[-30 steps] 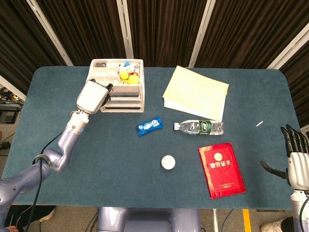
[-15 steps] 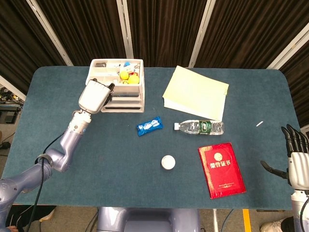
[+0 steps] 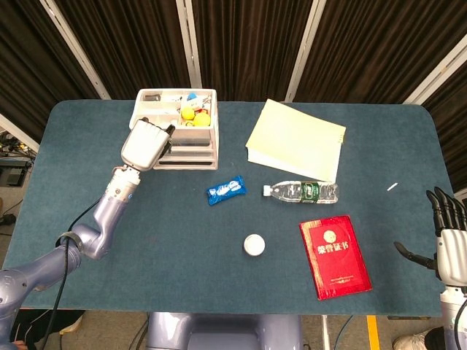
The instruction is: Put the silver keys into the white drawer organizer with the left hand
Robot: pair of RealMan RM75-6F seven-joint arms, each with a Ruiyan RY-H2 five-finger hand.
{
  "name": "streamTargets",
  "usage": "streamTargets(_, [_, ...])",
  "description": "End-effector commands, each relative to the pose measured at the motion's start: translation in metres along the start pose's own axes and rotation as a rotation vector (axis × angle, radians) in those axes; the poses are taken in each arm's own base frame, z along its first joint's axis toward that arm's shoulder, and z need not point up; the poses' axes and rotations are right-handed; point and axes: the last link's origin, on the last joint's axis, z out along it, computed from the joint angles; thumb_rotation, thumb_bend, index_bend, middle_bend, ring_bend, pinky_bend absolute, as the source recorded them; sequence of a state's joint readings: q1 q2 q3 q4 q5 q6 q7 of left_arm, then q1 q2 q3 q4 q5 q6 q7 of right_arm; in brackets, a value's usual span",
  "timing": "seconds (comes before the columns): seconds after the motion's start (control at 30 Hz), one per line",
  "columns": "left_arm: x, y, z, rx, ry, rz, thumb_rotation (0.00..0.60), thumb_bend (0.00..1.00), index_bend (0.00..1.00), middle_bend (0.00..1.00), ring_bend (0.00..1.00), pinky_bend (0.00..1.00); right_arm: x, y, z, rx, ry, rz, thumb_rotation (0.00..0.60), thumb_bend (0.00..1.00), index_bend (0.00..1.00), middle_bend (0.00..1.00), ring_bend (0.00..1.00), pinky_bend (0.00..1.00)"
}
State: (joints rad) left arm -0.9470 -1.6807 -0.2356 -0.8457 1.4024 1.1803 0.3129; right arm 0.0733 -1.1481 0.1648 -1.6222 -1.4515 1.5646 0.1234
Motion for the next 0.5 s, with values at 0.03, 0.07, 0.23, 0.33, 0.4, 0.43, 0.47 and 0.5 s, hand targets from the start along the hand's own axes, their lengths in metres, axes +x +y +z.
streamTargets(0.03, [-0.0001,-0.0013,0.0000,0.003,-0.003,0.008,0.600,0.32,0.52,0.99,0.87,0.75,0.0000,0.0000,0.0000,0.000,0.000,0.000,0.600,0.05,0.00,0.00,0.00,0.00])
streamTargets(0.07, [0.0000,-0.0016,0.0000,0.004,-0.003,0.009,0.600,0.32,0.52,0.99,0.87,0.75,0.0000,0.0000,0.0000,0.000,0.000,0.000,0.600,0.05,0.00,0.00,0.00,0.00])
streamTargets(0.23, [0.0016,-0.0025,0.0016,0.010,0.000,0.017,0.600,0.28,0.52,0.99,0.87,0.75,-0.0004,-0.0004,0.0000,0.002,-0.002,0.000,0.600,0.05,0.00,0.00,0.00,0.00])
streamTargets(0.33, [0.0027,-0.0009,0.0031,0.011,0.004,0.018,0.600,0.25,0.52,0.99,0.88,0.75,-0.0005,-0.0007,-0.0002,0.002,-0.003,0.001,0.600,0.05,0.00,0.00,0.00,0.00])
streamTargets(0.4, [0.0033,0.0004,0.0038,0.009,0.007,0.020,0.600,0.24,0.52,0.99,0.88,0.75,-0.0003,-0.0007,-0.0002,0.002,-0.002,0.001,0.600,0.05,0.00,0.00,0.00,0.00])
streamTargets(0.43, [0.0037,0.0011,0.0042,0.010,0.010,0.021,0.600,0.24,0.52,0.99,0.88,0.75,-0.0003,-0.0007,-0.0003,0.001,-0.002,0.002,0.600,0.05,0.00,0.00,0.00,0.00])
streamTargets(0.47, [0.0039,0.0017,0.0045,0.011,0.011,0.020,0.600,0.23,0.52,0.99,0.88,0.75,-0.0003,-0.0007,-0.0004,0.002,-0.003,0.002,0.600,0.05,0.00,0.00,0.00,0.00])
streamTargets(0.5, [0.0043,0.0026,0.0049,0.013,0.013,0.016,0.600,0.23,0.52,0.99,0.88,0.75,-0.0003,-0.0006,-0.0006,0.002,-0.003,0.002,0.600,0.05,0.00,0.00,0.00,0.00])
